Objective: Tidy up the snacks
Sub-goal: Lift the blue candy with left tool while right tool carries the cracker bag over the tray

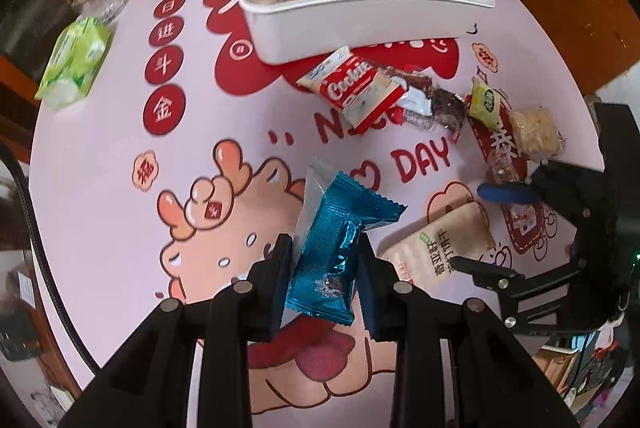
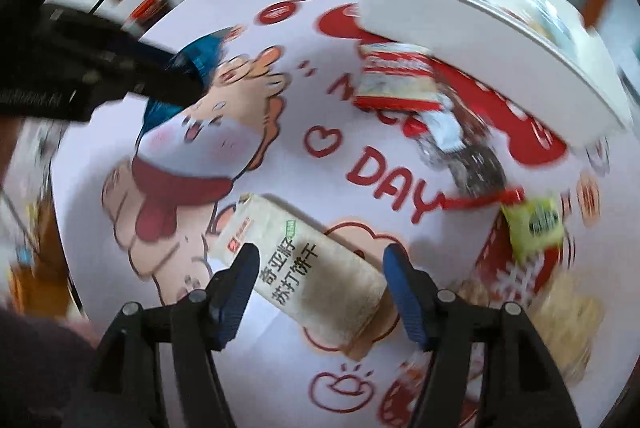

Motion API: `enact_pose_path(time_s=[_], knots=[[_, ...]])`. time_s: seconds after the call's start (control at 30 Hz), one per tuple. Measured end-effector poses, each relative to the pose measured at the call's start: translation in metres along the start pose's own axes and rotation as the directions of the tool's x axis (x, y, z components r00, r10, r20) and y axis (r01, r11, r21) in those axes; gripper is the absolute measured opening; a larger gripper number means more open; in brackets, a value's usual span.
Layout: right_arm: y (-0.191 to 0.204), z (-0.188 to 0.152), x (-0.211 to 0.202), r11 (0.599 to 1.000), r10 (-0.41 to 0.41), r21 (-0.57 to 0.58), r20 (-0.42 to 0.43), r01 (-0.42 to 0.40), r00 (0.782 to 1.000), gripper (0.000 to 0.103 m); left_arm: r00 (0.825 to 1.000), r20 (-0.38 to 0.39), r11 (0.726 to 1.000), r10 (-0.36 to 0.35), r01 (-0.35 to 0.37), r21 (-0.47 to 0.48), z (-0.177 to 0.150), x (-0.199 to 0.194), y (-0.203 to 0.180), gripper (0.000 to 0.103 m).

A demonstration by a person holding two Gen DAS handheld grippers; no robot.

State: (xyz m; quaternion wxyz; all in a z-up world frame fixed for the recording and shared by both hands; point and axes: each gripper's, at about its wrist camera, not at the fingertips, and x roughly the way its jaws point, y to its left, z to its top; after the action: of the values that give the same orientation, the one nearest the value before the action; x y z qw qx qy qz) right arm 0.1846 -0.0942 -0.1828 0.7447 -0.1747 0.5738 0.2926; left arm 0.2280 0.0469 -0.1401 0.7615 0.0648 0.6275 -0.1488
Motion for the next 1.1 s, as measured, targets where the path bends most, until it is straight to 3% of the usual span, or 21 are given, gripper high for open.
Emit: enact_pose_path(time_s=[0.2, 0.43, 0.63, 0.87, 1.1], knots=[[0.010, 0.004, 0.011, 0.964, 0.025, -0.264, -0.024, -0.030, 0.999, 0.065, 1.000, -0.020, 0.998, 0.000, -0.002, -0.066, -0.011, 0.007, 0.009, 0.029], [0.026, 0.001, 0.021, 0.864, 0.030, -0.498, -0.082, -0.067, 0.996, 0.065, 1.000, -0.021, 0.991, 0.002, -0.005, -0.133, -0.018, 0.008, 0.015, 0.029], [0.029, -0.001, 0.022, 0.819, 0.052, -0.563, -0.113, -0.107, 0.992, 0.065, 1.000, -0.023, 0.983, 0.002, -0.006, -0.186, -0.023, 0.008, 0.021, 0.029], [0.049, -0.013, 0.031, 0.724, 0.002, -0.683, -0.138, -0.097, 0.990, 0.065, 1.000, -0.019, 0.973, 0.008, -0.013, -0.230, -0.030, 0.007, 0.025, 0.029], [0.046, -0.017, 0.033, 0.754, 0.014, -0.643, -0.187, -0.133, 0.982, 0.061, 1.000, -0.018, 0.969, 0.017, -0.021, -0.247, -0.031, 0.006, 0.023, 0.029]])
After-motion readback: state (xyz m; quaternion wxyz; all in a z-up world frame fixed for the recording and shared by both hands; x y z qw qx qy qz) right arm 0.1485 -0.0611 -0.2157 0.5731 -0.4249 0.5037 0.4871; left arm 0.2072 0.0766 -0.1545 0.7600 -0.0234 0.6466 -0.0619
